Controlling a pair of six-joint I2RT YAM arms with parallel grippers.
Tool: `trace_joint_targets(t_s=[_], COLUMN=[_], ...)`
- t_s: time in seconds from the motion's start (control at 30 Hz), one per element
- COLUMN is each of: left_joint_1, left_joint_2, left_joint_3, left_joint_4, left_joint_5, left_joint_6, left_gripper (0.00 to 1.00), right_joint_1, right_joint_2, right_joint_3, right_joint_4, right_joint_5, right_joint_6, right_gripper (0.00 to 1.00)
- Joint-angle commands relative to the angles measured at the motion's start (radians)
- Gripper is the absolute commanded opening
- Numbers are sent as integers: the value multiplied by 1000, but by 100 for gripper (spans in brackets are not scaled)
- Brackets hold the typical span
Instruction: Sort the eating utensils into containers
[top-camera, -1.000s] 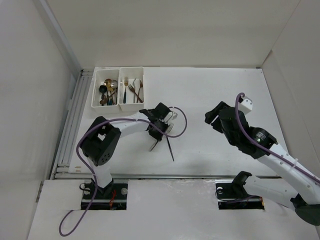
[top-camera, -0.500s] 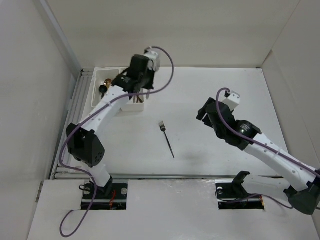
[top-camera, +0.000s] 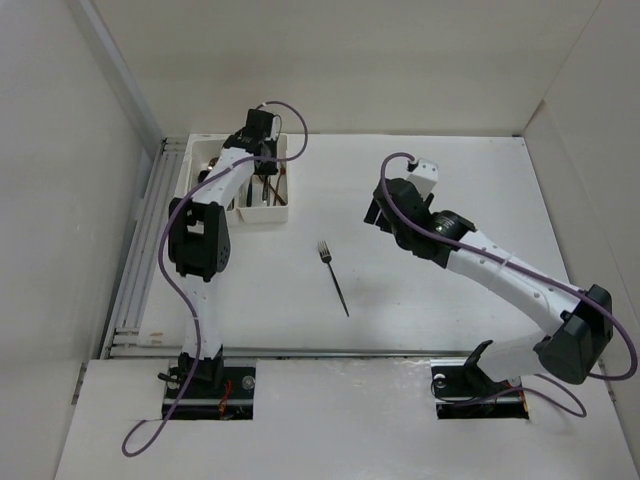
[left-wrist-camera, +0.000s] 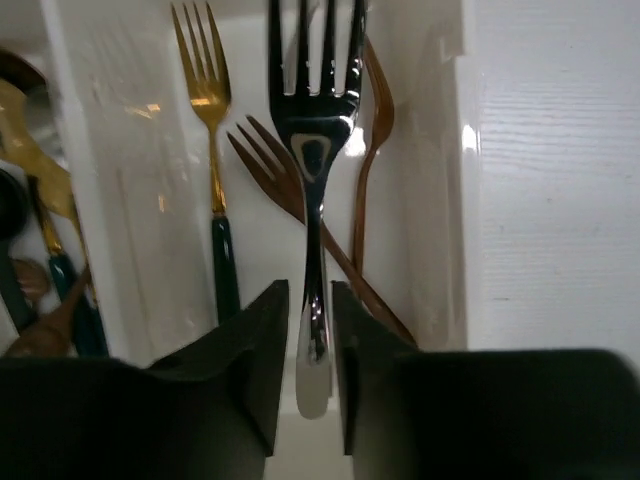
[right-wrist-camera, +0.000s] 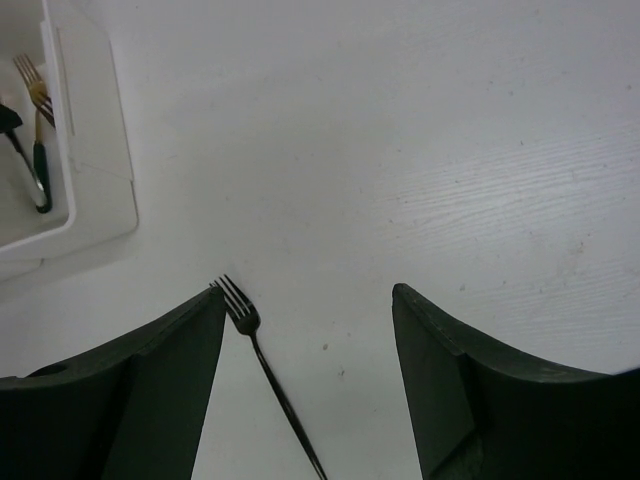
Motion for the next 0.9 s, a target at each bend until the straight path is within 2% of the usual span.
trace_joint_targets(t_s=[0.0, 0.07, 0.13, 0.17, 0.23, 0.27, 0.37, 0.4, 0.43, 0.47, 0.6, 0.67, 0.73, 0.87], left_joint_1=[-5, -5, -5, -5, -20, -32, -112, -170, -171, -234, -356, -394, -451, -534], left_joint_2=[-70, -70, -70, -82, -132, -158, -289, -348, -370, -387, -421, -464, -475, -430], left_joint_3=[34, 34, 68, 103, 114, 114, 53, -22, -61, -99, -332, -413, -478, -489], left_joint_4=[2, -7, -49, -64, -73, -73, -40, -40, -58, -81, -208, -208, -199, -222], left_joint_5=[4, -6, -33, -47, -108, -130, -159, -147, -147, -112, 34, 78, 121, 143], left_joint_6=[-17, -17, -17, -17, -17, -17, -17, -17, -17, -17, -54, -45, -30, -29], left_gripper=[25, 54, 78, 82, 84, 90, 92, 92, 92, 92, 87, 85, 85, 86], right_joint_1=[10, 10, 10, 10, 10, 10, 10, 10, 10, 10, 10, 10, 10, 10], right_joint_2=[2, 11, 11, 11, -11, -11, -47, -66, -78, -90, -179, -249, -296, -409], right_joint_3=[52, 52, 52, 63, 63, 63, 63, 54, 38, 29, -49, -71, -94, -117], right_joint_4=[32, 32, 32, 23, 14, 14, -5, -15, -15, -26, -101, -147, -233, -357], right_joint_5=[-12, -12, -21, -21, -32, -32, -32, -32, -32, -32, 8, 34, 82, 163], right_joint_6=[-25, -25, -25, -25, -45, -45, -45, -33, -21, -7, 139, 252, 327, 470], right_gripper=[73, 73, 73, 73, 73, 73, 73, 73, 73, 73, 73, 73, 73, 73])
